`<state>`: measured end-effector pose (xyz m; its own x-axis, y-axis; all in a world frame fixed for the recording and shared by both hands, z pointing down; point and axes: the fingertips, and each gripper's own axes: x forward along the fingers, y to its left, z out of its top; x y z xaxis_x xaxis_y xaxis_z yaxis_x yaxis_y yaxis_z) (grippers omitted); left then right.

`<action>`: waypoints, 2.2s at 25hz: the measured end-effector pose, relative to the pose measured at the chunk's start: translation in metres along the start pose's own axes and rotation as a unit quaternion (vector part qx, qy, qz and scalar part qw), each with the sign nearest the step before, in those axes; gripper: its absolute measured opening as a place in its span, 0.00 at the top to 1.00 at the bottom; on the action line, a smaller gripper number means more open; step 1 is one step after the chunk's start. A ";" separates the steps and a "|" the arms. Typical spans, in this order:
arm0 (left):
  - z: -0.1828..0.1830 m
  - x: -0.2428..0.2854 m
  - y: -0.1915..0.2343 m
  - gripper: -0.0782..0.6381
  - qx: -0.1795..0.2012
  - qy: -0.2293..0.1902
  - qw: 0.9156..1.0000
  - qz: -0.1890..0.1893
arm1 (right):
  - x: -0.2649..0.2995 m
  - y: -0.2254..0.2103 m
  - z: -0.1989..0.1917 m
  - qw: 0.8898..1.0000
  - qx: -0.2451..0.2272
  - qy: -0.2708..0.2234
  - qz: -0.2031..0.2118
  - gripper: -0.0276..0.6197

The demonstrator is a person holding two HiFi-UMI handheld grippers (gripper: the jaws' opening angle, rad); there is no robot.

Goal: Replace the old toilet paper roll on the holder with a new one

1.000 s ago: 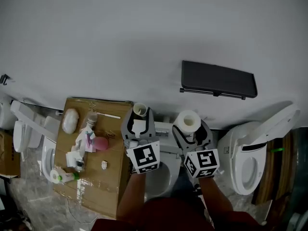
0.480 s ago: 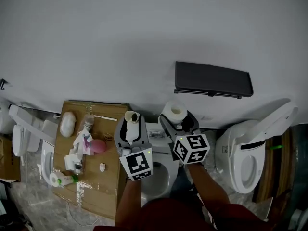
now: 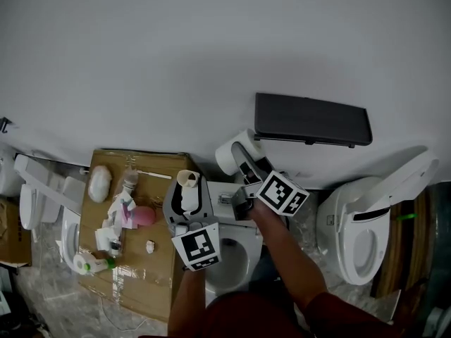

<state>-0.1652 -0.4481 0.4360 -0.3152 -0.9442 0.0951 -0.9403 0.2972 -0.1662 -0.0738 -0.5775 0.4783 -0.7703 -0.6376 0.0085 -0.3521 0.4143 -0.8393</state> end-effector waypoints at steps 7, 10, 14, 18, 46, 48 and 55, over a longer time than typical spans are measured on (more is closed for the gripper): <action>-0.007 0.000 -0.007 0.61 -0.002 0.010 1.000 -0.009 | -0.002 0.002 0.032 0.988 0.130 -0.083 0.026 0.37; -0.009 0.001 -0.014 0.61 0.001 0.011 1.000 -0.015 | -0.011 -0.008 0.048 0.976 0.182 -0.120 0.025 0.37; -0.008 0.004 -0.022 0.61 0.000 0.009 1.000 -0.024 | -0.024 -0.022 0.066 0.968 0.201 -0.149 0.030 0.37; -0.005 0.007 -0.036 0.61 -0.007 0.007 0.999 -0.036 | -0.042 -0.034 0.086 0.960 0.208 -0.181 0.034 0.37; 0.010 0.006 -0.075 0.61 -0.022 -0.011 0.997 -0.075 | -0.098 -0.035 0.083 0.953 0.218 -0.206 0.052 0.36; 0.011 0.004 -0.077 0.61 -0.023 -0.013 0.997 -0.078 | -0.106 -0.035 0.079 0.953 0.219 -0.204 0.049 0.36; 0.020 -0.007 -0.089 0.61 -0.031 -0.022 0.995 -0.091 | -0.141 -0.027 0.068 0.954 0.218 -0.200 0.043 0.36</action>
<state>-0.0769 -0.4709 0.4301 -0.1354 -0.9879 0.0755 -0.9878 0.1286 -0.0882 0.0807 -0.5430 0.4626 -0.4914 -0.8462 -0.2059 0.0252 0.2225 -0.9746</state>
